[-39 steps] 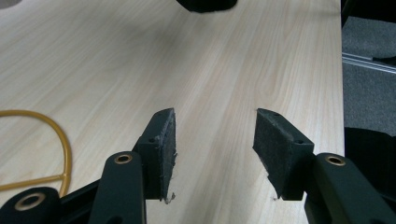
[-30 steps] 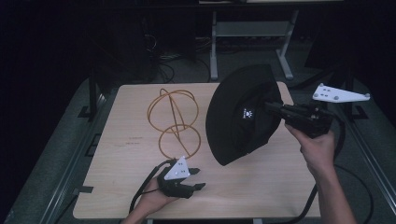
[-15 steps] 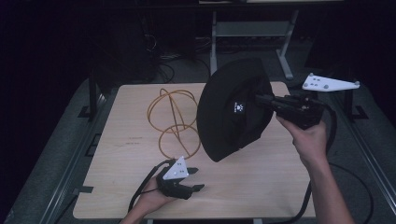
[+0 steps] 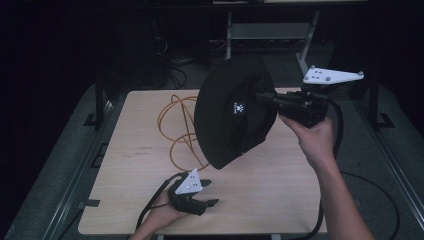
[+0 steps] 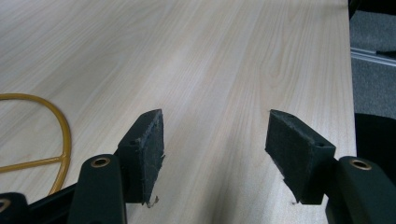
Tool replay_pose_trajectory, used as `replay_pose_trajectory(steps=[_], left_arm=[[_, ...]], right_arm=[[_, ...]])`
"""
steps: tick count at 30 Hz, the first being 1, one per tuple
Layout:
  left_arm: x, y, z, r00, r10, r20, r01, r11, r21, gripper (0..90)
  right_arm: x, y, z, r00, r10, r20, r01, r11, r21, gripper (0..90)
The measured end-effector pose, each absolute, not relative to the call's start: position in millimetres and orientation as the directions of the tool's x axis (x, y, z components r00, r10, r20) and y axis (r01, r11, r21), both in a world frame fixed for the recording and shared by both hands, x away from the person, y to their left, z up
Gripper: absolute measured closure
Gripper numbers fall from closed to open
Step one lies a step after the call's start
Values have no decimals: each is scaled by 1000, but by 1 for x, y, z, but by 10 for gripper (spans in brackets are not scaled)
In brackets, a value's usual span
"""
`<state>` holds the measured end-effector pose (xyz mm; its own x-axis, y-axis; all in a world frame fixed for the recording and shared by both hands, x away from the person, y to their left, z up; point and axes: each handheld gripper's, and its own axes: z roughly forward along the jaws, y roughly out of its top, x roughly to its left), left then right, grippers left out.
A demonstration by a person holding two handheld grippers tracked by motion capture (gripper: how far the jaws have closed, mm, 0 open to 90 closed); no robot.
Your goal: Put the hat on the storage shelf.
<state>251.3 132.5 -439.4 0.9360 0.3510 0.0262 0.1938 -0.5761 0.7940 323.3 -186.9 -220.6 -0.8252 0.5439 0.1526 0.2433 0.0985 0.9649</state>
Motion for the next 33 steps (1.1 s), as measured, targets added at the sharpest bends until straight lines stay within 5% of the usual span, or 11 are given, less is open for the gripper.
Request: replay_pose_trajectory(steps=[33], left_arm=[[259,139,-448,923,383,13,231,-582,780,309]], right_arm=[[354,-132,-201,-856,488,168,260,127,957,890]])
